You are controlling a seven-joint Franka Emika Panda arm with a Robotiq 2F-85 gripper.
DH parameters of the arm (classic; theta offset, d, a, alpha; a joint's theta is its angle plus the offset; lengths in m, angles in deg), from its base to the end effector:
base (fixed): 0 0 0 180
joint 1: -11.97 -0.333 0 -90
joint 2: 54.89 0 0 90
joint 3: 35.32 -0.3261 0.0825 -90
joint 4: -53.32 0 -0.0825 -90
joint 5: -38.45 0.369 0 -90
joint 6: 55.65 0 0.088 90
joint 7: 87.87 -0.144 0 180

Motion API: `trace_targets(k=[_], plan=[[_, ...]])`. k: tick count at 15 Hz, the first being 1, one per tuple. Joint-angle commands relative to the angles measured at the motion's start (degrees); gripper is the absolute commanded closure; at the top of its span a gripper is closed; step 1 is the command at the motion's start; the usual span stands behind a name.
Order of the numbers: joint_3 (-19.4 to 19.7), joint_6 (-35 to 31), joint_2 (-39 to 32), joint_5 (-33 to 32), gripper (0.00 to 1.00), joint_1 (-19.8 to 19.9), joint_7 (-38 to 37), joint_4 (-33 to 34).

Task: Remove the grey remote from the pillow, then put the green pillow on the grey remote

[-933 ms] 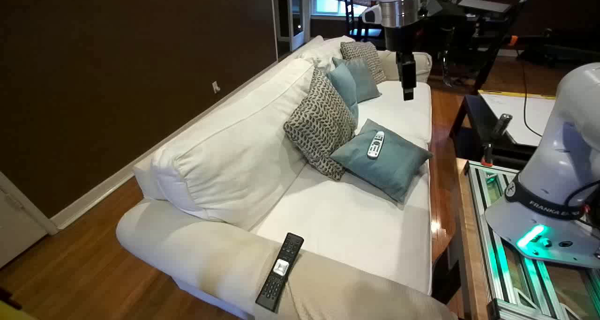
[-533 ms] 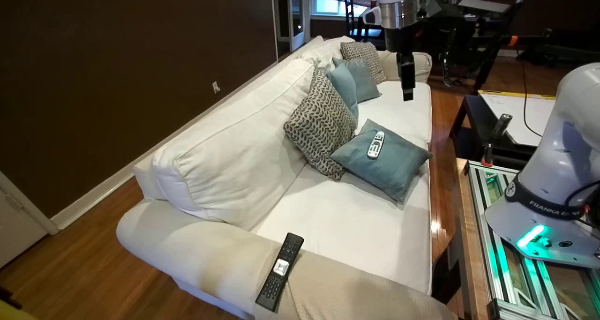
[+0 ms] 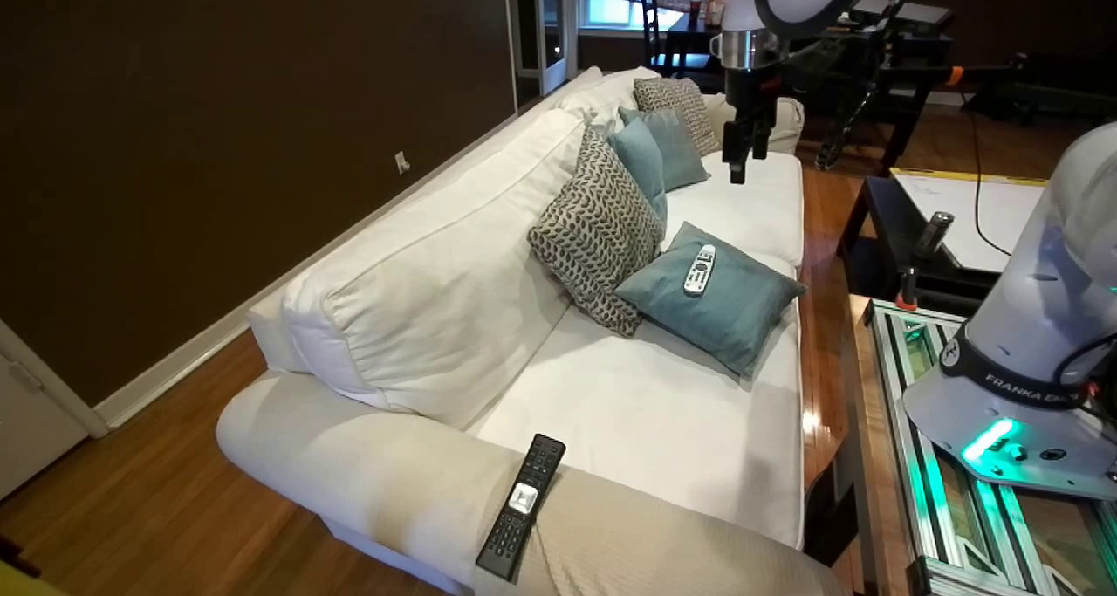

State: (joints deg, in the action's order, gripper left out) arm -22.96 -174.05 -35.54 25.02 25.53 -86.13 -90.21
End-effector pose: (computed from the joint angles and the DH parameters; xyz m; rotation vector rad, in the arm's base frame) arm 0.3486 -0.1894 0.3744 3.0033 -0.4290 -0.1981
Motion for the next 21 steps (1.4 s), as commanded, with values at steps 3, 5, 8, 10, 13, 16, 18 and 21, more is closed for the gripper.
trace_targets(k=[3,5,8,10,13,16,18,21], plan=[[2.88,-18.15,-8.46,-1.85,0.0,6.39,-11.6,-3.56],[3.65,-23.35,-12.24,-3.16,0.0,8.7,-16.48,-3.88],[5.69,-30.63,-18.18,-4.91,0.0,11.31,-23.93,-3.57],[6.04,-28.74,-16.2,-3.13,0.0,10.0,-20.5,-3.85],[6.78,-30.03,-18.22,-3.32,0.0,10.24,-21.81,-3.49],[6.75,-30.03,-18.19,-3.32,0.0,10.22,-22.07,-3.32],[6.79,-30.0,-20.14,-0.9,0.0,10.04,-21.21,-2.23],[7.11,-30.47,-26.52,10.45,0.0,9.75,-13.59,0.98]])
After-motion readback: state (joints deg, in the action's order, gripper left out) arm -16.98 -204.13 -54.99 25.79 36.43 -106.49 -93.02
